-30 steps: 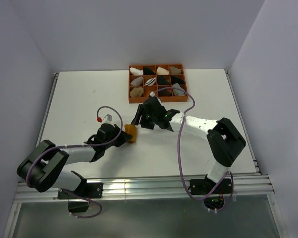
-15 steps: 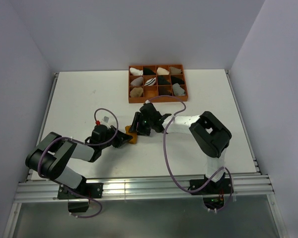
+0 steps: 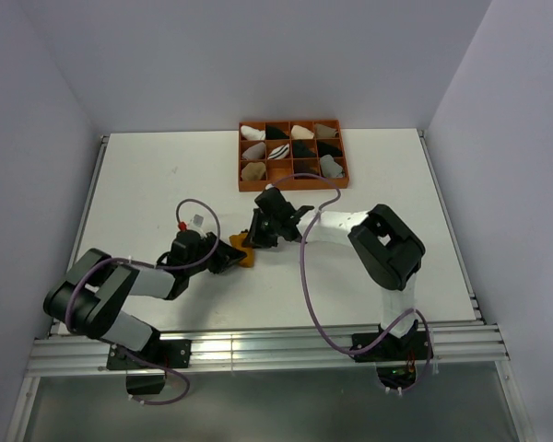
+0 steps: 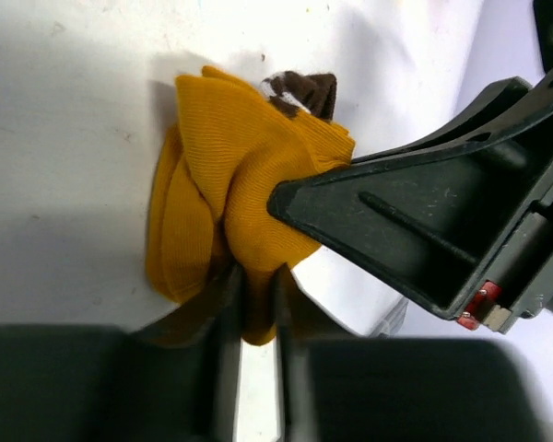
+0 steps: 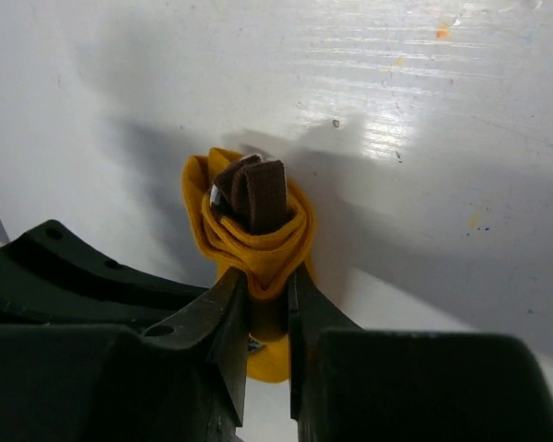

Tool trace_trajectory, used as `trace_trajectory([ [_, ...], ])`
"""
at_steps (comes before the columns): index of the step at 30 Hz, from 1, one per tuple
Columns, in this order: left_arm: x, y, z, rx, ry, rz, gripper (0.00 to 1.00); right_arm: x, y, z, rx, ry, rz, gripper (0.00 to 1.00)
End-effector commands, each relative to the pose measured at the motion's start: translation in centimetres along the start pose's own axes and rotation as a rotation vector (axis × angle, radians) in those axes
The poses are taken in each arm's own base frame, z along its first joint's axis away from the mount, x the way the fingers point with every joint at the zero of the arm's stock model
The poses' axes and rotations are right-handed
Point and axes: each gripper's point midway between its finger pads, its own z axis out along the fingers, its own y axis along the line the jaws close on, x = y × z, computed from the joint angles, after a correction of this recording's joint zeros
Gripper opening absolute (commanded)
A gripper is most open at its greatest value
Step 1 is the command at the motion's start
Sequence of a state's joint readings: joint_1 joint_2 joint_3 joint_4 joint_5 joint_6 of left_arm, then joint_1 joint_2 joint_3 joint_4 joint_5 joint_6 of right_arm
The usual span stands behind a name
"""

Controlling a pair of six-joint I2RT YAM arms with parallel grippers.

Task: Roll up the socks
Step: Roll the sock at the center of the board.

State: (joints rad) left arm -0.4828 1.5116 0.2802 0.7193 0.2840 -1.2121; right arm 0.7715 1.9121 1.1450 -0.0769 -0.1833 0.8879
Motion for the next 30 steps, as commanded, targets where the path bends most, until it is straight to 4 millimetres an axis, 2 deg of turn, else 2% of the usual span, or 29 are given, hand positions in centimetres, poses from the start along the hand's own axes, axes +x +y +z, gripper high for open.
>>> trace_trajectory([
  [1,-0.1,0.7,-0.3,-0.103,-0.029,0.111,0.25,-0.9,-1.5,-0.3,0.125,-0.015,-0.045,0.0],
  [3,-0.4,0.0,-0.6,-0.126,-0.062,0.177,0.36,-0.7,-1.9,-0.7,0.166,-0.006,-0.056,0.0],
  [4,-0.5,0.3,-0.6,-0.181,-0.089,0.206,0.39,-1.1,-1.8,-0.9,0.183,-0.021,-0.063,0.0],
  [5,-0.6,-0.6,-0.9,-0.175,-0.099,0.23,0.41,-1.0,-2.1,-1.1,0.205,-0.014,-0.065,0.0],
  [6,-0.8,-0.5,-1.0,-0.2,-0.124,0.264,0.45,-1.0,-2.1,-1.2,0.212,-0.013,-0.07,0.0],
  [7,-1.1,-0.3,-1.3,-0.252,-0.159,0.296,0.46,-1.1,-2.2,-1.4,0.232,-0.016,-0.07,0.0],
  [11,-1.4,-1.8,-2.1,-0.302,-0.248,0.4,0.51,-1.1,-1.9,-1.7,0.257,-0.006,-0.082,0.0],
  [12,-1.6,-2.8,-2.0,-0.296,-0.266,0.424,0.51,-1.2,-1.7,-1.7,0.257,-0.006,-0.083,0.0],
  [14,-1.1,-3.2,-1.9,-0.324,-0.292,0.487,0.52,-1.0,-1.7,-1.6,0.267,0.005,-0.086,0.0],
  [15,-1.0,-4.0,-1.8,-0.318,-0.304,0.502,0.52,-1.0,-1.5,-1.6,0.266,0.006,-0.087,0.0],
  [17,-0.6,-4.2,-1.4,-0.337,-0.32,0.55,0.52,-0.8,-1.6,-1.6,0.272,0.013,-0.088,0.0],
  [21,0.0,-5.9,-0.2,-0.323,-0.348,0.608,0.52,-0.7,-1.6,-1.7,0.282,0.021,-0.089,0.0],
  [24,-0.1,-5.7,0.8,-0.373,-0.373,0.648,0.52,-0.7,-1.7,-1.6,0.289,0.026,-0.087,0.0],
  [25,0.2,-4.9,1.4,-0.405,-0.361,0.669,0.52,-0.6,-1.7,-1.5,0.29,0.028,-0.088,0.0],
  [30,1.2,-3.8,2.9,-0.459,-0.32,0.693,0.5,-0.5,-1.9,-1.4,0.294,0.04,-0.087,0.0],
])
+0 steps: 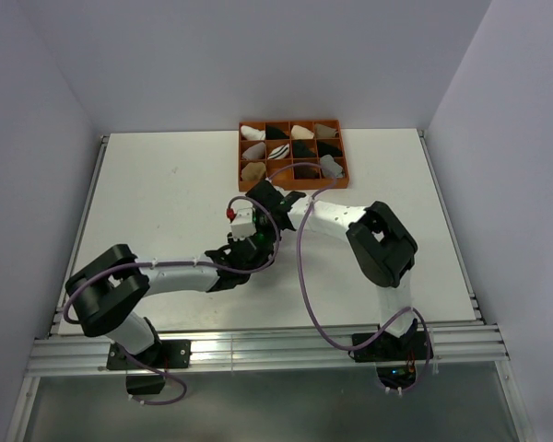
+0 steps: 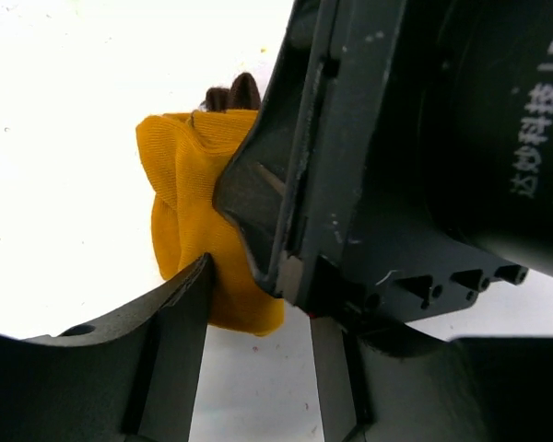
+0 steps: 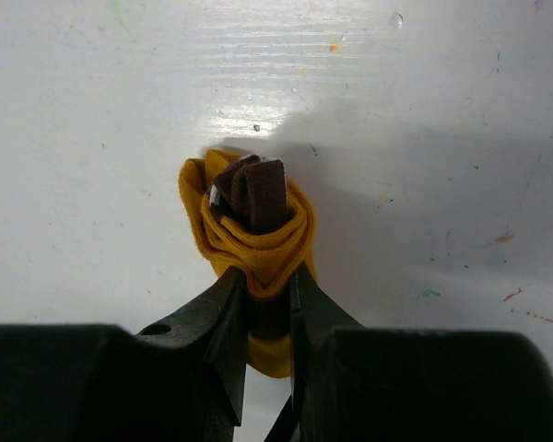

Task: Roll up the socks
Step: Roll the sock at the center of the board.

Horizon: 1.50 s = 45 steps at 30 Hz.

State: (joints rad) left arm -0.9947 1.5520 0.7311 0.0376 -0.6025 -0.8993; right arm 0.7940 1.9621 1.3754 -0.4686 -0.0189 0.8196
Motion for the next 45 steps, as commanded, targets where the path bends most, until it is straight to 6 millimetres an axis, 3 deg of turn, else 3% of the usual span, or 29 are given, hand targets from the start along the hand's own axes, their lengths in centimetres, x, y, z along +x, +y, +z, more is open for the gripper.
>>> trace_trajectory([
  [1,0.0,-0.1,0.7,-0.044,-0.012,0.045,0.49,0.6,-0.1,0.1,0.026,0.027,-0.02,0.0],
  [4,1.1,0.6,1.0,-0.079,0.024,0.062,0.42,0.7,0.4,-0.1,0.005,0.027,-0.016,0.0],
  [10,1.8,1.2,1.7,-0.142,0.052,0.084,0.15,0.5,1.1,-0.8,-0.034,0.023,-0.01,0.03],
  [11,1.9,1.3,1.7,-0.149,0.057,0.086,0.04,0.5,1.2,-1.0,-0.041,0.02,-0.008,0.05],
  [12,1.9,1.4,1.6,-0.148,0.058,0.083,0.01,0.6,1.2,-1.0,-0.044,0.02,-0.006,0.05],
  [16,1.5,1.2,1.0,-0.088,0.066,0.021,0.01,0.3,2.2,-1.7,-0.12,-0.002,0.011,0.26],
  [17,2.6,1.7,0.7,-0.065,0.11,0.008,0.01,0.3,2.1,-2.0,-0.136,-0.006,0.015,0.35],
  [19,1.2,1.0,0.5,0.023,0.099,-0.088,0.01,-0.4,2.9,-2.6,-0.19,-0.029,0.02,0.43],
  [20,2.0,2.2,0.4,0.027,0.121,-0.11,0.01,-0.4,2.7,-2.7,-0.2,-0.033,0.021,0.49],
  [22,0.5,1.7,0.1,0.117,0.117,-0.2,0.01,-1.3,3.4,-3.6,-0.243,-0.07,0.024,0.54],
  [24,0.8,2.5,-0.1,0.156,0.15,-0.256,0.01,-1.6,3.2,-3.9,-0.256,-0.088,0.033,0.61],
  [25,0.0,1.9,-0.4,0.199,0.138,-0.287,0.01,-2.3,3.7,-4.5,-0.285,-0.117,0.034,0.63],
  [31,-0.1,3.1,-0.4,0.286,0.196,-0.451,0.01,-2.7,3.8,-5.4,-0.409,-0.157,0.077,0.66],
  [34,0.8,3.8,-0.4,0.303,0.249,-0.512,0.01,-2.2,3.2,-4.4,-0.444,-0.151,0.089,0.66],
  [45,1.3,5.6,-0.1,0.317,0.284,-0.63,0.01,-1.0,2.8,-1.2,-0.472,-0.126,0.051,0.69],
])
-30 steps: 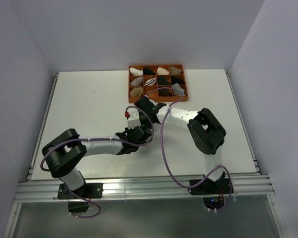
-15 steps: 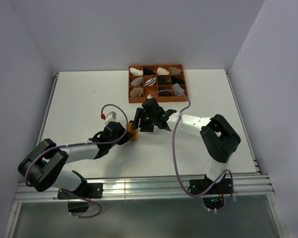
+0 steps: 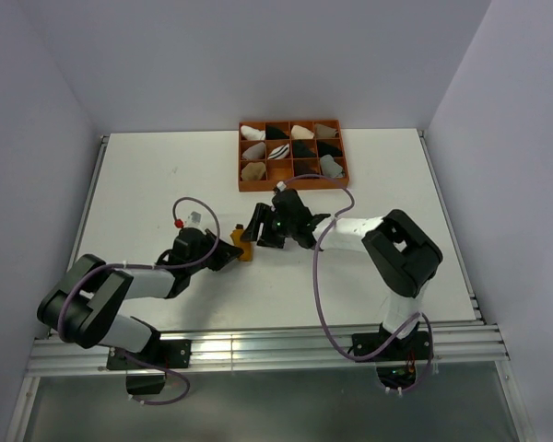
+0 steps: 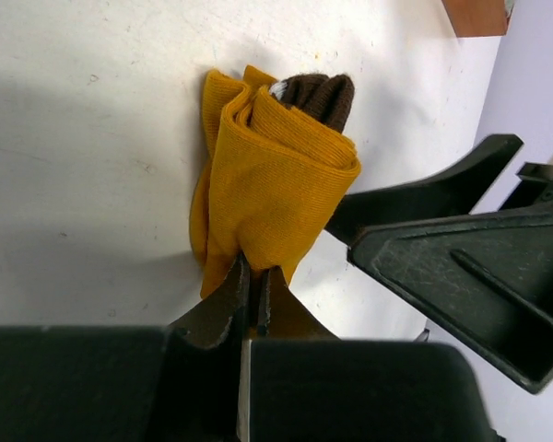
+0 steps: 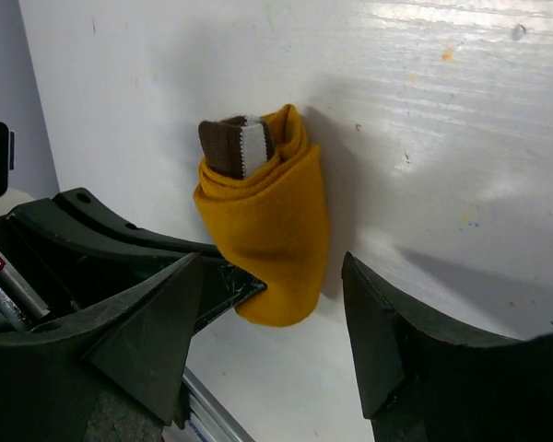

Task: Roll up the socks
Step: Roll the sock at the center of the board, then pick up the sock at the center of the board.

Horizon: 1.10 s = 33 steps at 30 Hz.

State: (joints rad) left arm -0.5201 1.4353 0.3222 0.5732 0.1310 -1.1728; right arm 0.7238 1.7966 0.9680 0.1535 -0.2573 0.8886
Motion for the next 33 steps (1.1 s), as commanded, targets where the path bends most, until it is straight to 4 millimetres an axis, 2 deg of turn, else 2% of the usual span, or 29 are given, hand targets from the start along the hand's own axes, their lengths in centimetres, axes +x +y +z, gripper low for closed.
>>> trace_trajectory([
  [1,1.4,1.7,-0.3,-0.029,0.065,-0.04,0.01,-0.6,0.7,1.0,-0.055,-0.022,-0.038,0.7],
  [6,1.4,2.7,-0.2,-0.044,0.081,-0.076,0.01,0.3,-0.2,2.2,-0.046,0.02,-0.057,0.7],
  [16,2.0,3.7,-0.1,-0.056,0.128,-0.11,0.01,1.2,0.6,3.3,-0.073,0.062,-0.164,0.7],
  [23,2.4,4.9,0.0,-0.082,0.156,-0.125,0.01,1.9,-0.4,4.3,-0.019,0.097,-0.22,0.69],
  [29,2.9,5.0,0.2,-0.063,0.184,-0.146,0.01,2.5,-0.5,5.1,0.021,0.122,-0.275,0.58],
  [30,3.0,5.0,0.1,-0.06,0.191,-0.148,0.01,2.7,-0.4,5.2,0.02,0.128,-0.289,0.51],
  [33,3.2,5.2,0.1,-0.061,0.197,-0.151,0.01,3.2,-1.0,5.7,0.046,0.147,-0.313,0.38],
])
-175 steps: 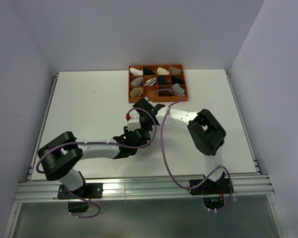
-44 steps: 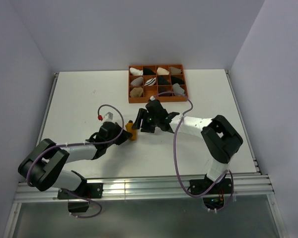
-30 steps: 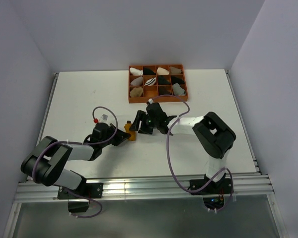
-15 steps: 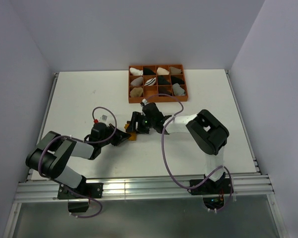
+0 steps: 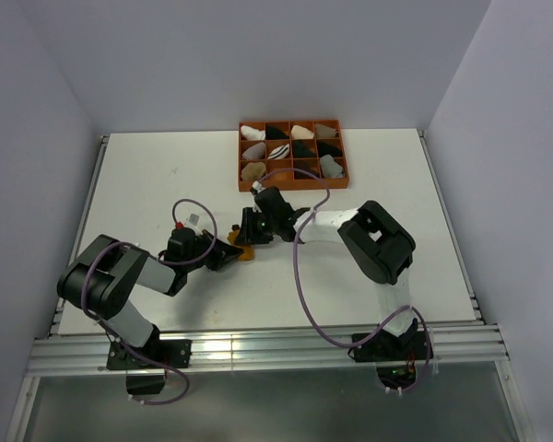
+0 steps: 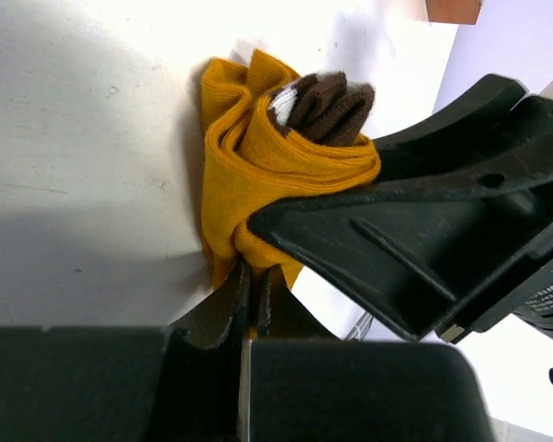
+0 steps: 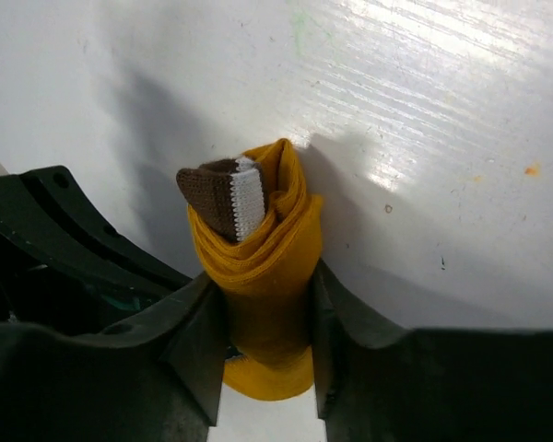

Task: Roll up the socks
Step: Pick up the sock at the center of the board.

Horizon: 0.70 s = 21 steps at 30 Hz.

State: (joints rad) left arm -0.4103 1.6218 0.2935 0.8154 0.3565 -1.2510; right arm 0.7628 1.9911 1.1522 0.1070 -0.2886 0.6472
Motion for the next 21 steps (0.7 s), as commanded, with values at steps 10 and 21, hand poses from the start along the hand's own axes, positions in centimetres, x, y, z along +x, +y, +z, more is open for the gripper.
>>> trace_trajectory([
  [10,2.6,5.7,-1.2,-0.181,0.081,-0.03,0.11,1.2,-1.6,0.0,0.181,0.048,-0.216,0.0],
  [21,-1.0,3.1,-3.2,-0.254,-0.055,0.103,0.56,-4.2,-2.8,-4.8,0.344,-0.059,-0.444,0.0],
])
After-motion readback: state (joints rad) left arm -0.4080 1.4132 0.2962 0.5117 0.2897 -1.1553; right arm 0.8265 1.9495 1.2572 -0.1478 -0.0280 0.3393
